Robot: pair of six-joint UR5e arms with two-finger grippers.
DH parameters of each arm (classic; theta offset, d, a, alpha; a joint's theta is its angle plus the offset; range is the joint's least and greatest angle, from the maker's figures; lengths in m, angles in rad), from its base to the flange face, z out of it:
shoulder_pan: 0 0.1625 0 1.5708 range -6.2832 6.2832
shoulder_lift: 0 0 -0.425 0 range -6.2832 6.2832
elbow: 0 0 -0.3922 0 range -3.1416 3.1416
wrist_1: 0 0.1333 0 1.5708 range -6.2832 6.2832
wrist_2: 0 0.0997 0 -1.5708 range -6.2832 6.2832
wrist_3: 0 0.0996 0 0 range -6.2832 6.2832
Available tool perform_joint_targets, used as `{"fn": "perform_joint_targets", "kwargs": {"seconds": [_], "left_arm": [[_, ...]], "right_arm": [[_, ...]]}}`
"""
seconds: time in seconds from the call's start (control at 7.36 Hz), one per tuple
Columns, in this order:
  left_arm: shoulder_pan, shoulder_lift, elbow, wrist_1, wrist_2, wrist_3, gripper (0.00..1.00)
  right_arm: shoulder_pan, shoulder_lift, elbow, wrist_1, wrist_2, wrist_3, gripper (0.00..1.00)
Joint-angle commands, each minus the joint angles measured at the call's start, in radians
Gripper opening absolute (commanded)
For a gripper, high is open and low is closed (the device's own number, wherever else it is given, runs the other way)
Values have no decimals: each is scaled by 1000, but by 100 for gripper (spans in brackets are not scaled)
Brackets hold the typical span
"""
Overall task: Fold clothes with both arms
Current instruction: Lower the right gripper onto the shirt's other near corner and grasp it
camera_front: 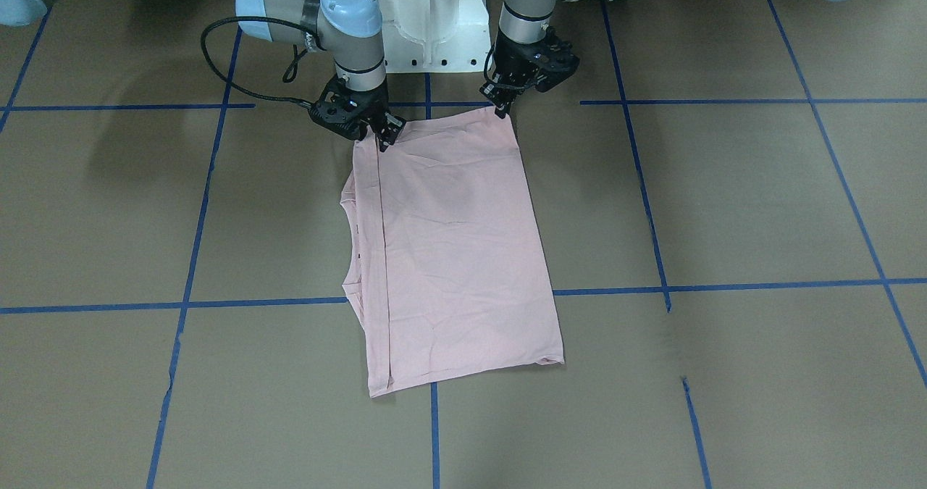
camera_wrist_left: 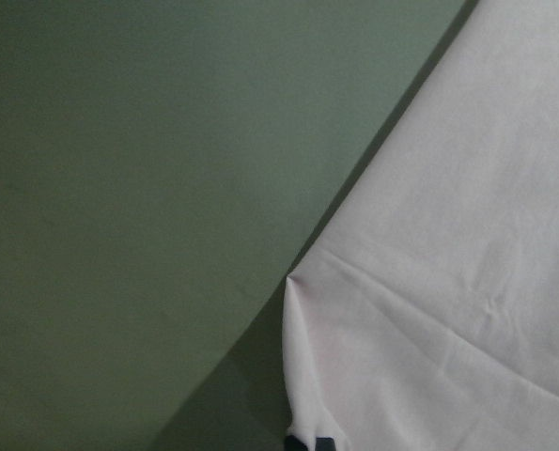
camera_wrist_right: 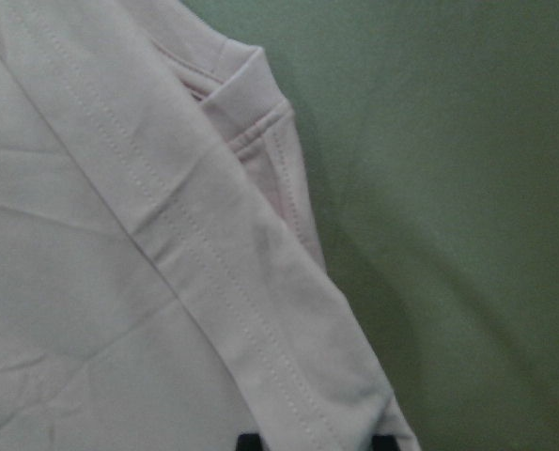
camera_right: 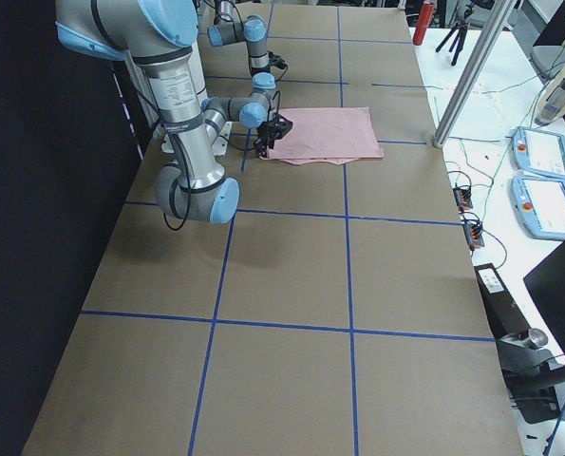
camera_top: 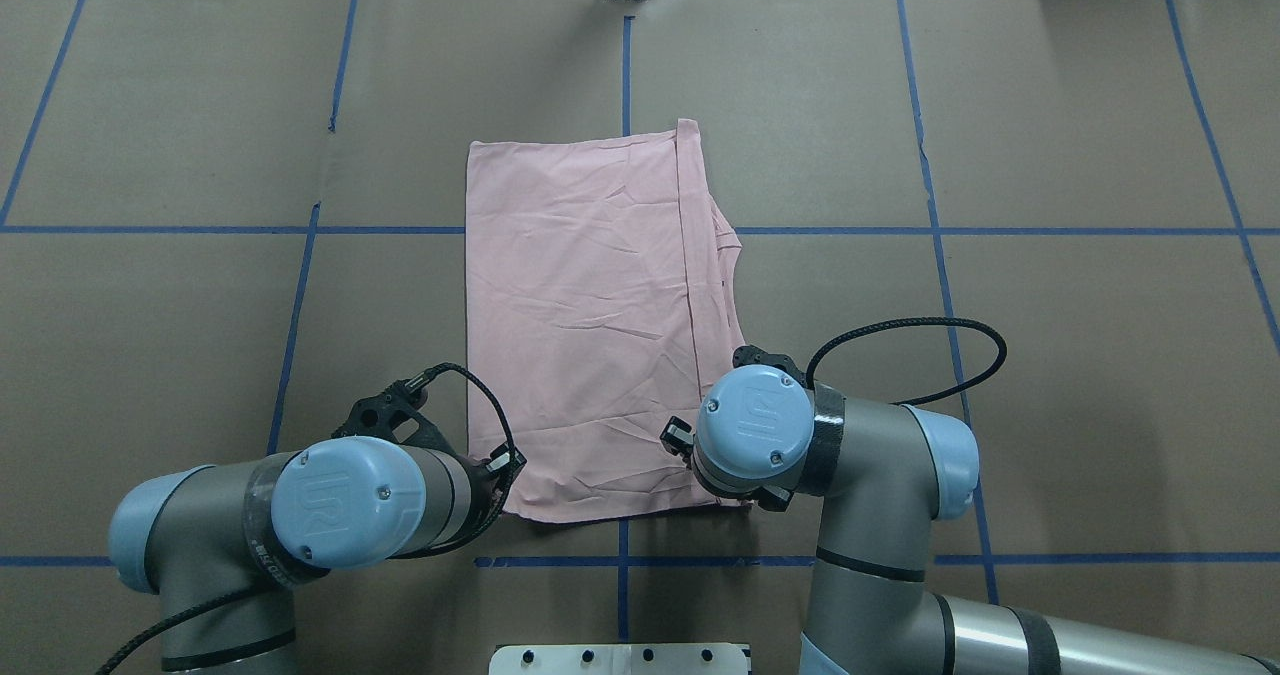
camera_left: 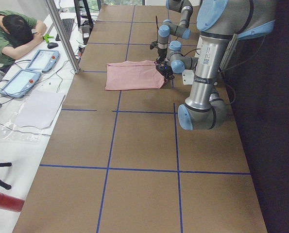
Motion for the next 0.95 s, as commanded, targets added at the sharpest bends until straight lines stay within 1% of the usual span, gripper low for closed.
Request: {"fn": "perform_joint_targets", "kwargs": {"seconds": [0.0, 0.27, 0.41, 0.68, 0.82], "left_arm": [[0, 0, 4, 0, 1, 0, 0], [0, 0, 7, -2, 3, 1, 0], [0, 0, 5, -2, 1, 1, 0], [5, 5, -16, 2, -3, 17, 0], [16, 6, -42, 3, -3, 36, 0]], "right_arm": [[1, 0, 3, 1, -1, -3, 0], [6, 0, 12, 4, -9, 1, 0], [7, 0, 33, 4, -30, 6, 0], [10, -3, 55, -1, -30, 4, 0], [1, -6, 75, -4, -26, 4, 0]]}}
